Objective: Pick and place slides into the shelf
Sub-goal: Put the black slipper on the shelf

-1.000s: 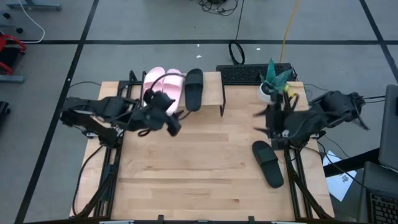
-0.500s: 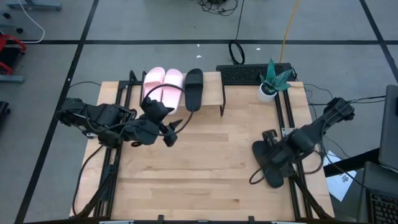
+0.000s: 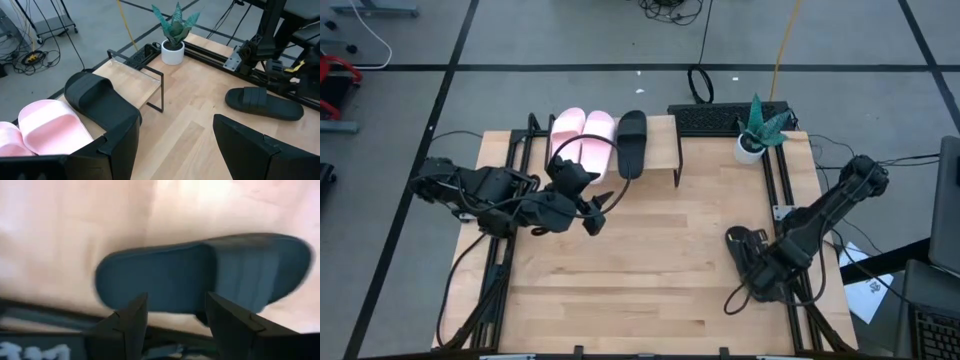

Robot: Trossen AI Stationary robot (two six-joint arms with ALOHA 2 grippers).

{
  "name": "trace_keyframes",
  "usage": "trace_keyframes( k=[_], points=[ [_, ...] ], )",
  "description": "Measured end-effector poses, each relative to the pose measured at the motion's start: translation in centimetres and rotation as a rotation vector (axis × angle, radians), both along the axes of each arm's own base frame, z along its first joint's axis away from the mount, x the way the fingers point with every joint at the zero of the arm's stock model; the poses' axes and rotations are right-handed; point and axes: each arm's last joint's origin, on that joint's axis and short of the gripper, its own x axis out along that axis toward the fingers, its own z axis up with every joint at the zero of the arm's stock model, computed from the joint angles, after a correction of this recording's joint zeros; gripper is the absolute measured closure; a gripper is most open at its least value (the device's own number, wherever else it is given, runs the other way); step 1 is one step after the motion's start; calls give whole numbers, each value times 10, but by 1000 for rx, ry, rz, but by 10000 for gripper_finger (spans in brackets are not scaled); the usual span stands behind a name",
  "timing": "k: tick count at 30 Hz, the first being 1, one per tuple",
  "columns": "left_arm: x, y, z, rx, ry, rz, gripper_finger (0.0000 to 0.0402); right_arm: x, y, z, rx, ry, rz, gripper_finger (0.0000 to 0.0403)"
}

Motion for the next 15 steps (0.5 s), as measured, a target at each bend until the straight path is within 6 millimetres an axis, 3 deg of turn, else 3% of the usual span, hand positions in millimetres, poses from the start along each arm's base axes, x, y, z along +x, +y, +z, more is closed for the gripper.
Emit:
trace_keyframes(
  k=[15],
  points=[
    [0,0,0,-17,-7,2,149,-6,-8,-36,-105,-51,-75,216]
  ],
)
